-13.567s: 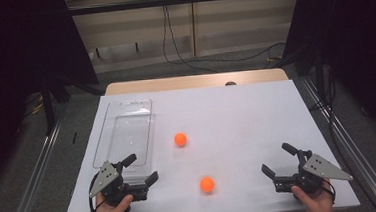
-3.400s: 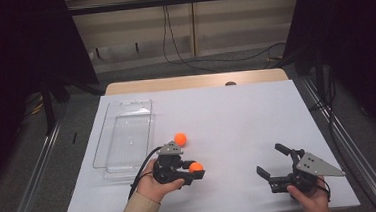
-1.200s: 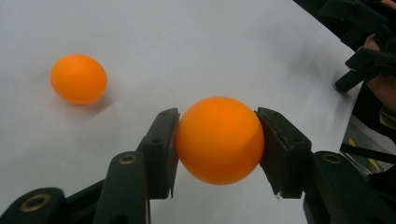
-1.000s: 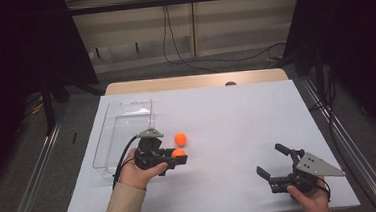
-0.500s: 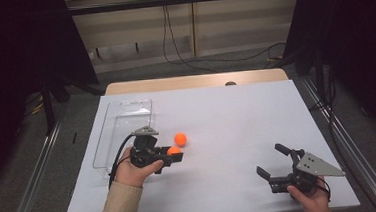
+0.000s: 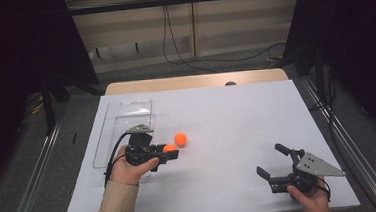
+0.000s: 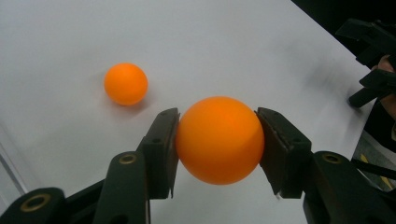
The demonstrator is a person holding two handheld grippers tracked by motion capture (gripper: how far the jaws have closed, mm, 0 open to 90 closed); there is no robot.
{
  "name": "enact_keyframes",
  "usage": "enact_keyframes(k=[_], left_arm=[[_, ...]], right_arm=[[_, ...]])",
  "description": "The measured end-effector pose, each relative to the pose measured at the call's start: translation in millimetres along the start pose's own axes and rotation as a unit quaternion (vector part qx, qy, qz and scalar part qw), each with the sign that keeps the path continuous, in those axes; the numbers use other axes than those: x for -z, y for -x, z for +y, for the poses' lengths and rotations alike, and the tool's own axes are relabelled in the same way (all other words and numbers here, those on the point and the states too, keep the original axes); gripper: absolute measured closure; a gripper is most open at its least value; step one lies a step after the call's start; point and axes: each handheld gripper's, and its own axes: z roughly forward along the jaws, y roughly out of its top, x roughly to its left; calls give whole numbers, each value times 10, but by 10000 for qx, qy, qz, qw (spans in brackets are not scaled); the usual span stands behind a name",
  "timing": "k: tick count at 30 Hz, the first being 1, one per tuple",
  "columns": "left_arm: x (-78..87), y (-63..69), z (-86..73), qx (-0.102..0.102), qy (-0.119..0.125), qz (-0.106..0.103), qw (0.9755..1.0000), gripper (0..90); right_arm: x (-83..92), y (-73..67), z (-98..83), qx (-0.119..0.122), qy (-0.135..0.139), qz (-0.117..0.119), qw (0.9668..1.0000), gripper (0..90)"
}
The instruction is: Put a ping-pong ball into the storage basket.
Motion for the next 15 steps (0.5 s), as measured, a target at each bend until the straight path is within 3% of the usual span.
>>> enact_keyframes(k=[15], left_arm=[[75,-62,21,36,53,90,9999,508]], right_arm=[[2,0,0,5,3,0,10000,21]])
